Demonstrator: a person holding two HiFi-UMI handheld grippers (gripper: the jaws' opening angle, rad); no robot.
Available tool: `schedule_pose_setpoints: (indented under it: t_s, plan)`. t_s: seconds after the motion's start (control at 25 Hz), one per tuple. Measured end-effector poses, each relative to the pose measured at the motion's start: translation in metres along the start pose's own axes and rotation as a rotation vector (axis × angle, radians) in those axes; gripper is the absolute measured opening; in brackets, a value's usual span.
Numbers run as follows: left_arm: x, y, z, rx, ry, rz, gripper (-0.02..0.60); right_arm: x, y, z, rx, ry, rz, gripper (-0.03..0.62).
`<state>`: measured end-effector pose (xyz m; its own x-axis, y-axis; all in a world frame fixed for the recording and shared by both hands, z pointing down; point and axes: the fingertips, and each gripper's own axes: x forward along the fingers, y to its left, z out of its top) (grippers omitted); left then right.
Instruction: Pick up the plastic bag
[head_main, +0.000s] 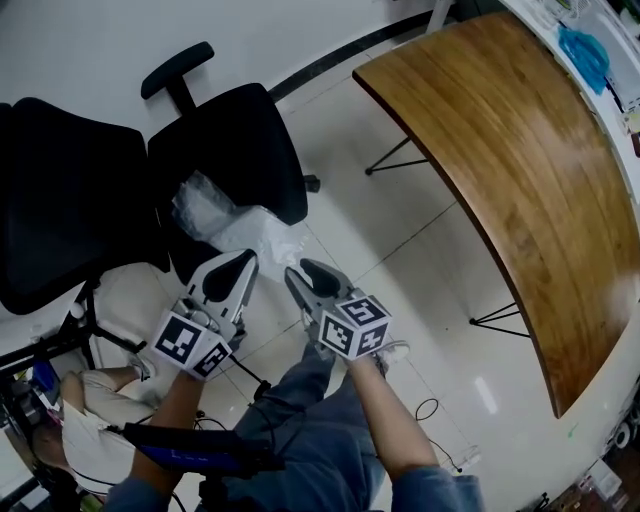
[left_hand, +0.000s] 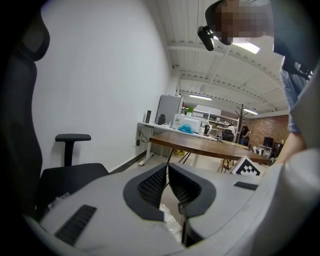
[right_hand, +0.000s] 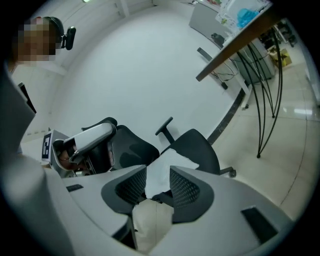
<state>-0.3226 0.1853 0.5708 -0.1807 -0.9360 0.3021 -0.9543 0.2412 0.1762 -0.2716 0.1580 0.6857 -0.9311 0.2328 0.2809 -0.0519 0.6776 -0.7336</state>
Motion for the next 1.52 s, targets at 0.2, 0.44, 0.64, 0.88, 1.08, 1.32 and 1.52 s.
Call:
schedule_pose_setpoints:
  t_s: [0.2, 0.44, 0.64, 0.88, 1.08, 1.32, 1.52]
  plan:
    - [0.009, -0.003, -0.013, 0.003, 0.028, -0.016, 0.018, 0.004, -0.020, -0.022, 0.153, 0.007, -0.019, 0.179]
    - [0.006, -0.008, -0.026, -0.008, 0.056, -0.048, 0.017, 0.016, -0.024, -0.029, 0.381, -0.046, 0.021, 0.180]
    - [0.003, -0.005, -0.029, -0.013, 0.062, -0.045, 0.018, 0.026, -0.032, -0.036, 0.463, -0.028, 0.024, 0.180]
    - [-0.004, 0.004, -0.031, -0.013, 0.068, -0.027, 0.018, 0.038, -0.030, -0.040, 0.545, -0.018, 0.068, 0.181]
    - [-0.009, 0.007, -0.028, -0.009, 0.063, -0.016, 0.018, 0.046, -0.023, -0.028, 0.534, -0.024, 0.113, 0.123]
    - [-0.013, 0.006, -0.028, -0.012, 0.058, -0.017, 0.018, 0.041, -0.024, -0.012, 0.500, -0.064, 0.100, 0.006]
    - [-0.015, 0.005, -0.024, -0.014, 0.047, -0.017, 0.018, 0.039, -0.011, 0.005, 0.481, -0.078, 0.131, 0.006]
